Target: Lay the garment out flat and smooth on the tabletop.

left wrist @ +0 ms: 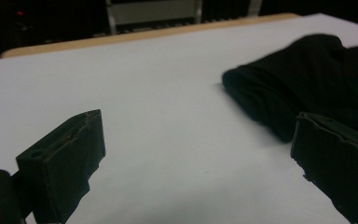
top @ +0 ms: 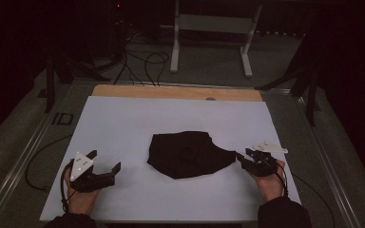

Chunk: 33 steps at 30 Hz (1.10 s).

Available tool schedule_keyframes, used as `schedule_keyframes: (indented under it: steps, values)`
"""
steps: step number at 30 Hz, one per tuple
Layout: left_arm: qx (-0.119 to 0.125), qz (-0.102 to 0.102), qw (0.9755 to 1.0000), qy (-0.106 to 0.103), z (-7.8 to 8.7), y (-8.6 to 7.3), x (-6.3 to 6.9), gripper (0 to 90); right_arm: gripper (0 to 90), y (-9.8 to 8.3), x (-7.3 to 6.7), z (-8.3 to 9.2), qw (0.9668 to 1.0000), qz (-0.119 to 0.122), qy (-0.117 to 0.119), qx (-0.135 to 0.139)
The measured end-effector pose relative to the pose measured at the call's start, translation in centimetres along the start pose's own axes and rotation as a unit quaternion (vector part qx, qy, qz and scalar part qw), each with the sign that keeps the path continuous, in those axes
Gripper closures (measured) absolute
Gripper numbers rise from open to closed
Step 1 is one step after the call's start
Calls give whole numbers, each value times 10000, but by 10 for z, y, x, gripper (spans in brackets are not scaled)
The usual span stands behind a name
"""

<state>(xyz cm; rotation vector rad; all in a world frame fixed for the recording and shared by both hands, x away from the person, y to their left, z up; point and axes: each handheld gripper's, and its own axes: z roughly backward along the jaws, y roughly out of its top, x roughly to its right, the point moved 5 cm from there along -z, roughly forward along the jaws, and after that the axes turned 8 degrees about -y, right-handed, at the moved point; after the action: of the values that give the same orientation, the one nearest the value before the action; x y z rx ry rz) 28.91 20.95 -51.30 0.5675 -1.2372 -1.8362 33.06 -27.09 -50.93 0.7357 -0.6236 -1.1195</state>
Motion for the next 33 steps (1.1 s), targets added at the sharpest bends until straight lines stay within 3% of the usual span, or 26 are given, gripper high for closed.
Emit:
schedule_keyframes:
  steps: [4, 10, 17, 23, 26, 33]
  values:
    - [-276, -102, 9994, -184, -17, 0, 11, 51, 513, 1, -4, 8, 9997, -100, 139, 145]
    - [-605, -198, 9977, -247, -38, 1, 25, 148, 502, 1, -6, 12, 9987, -255, 286, 326]
    - [-1168, -388, 9917, -366, -64, -9, 39, 233, 500, -1, -4, 11, 9983, -340, 325, 338]
    - [-1419, -590, 9876, -333, -77, -14, 48, 332, 499, -1, -3, 11, 9981, -331, 357, 370]
    - [-1537, -684, 9856, -193, -82, -16, 49, 407, 501, -1, -3, 11, 9982, -307, 355, 368]
    - [-1556, -731, 9844, -370, -93, -14, 58, 479, 502, -2, -2, 11, 9981, -323, 361, 375]
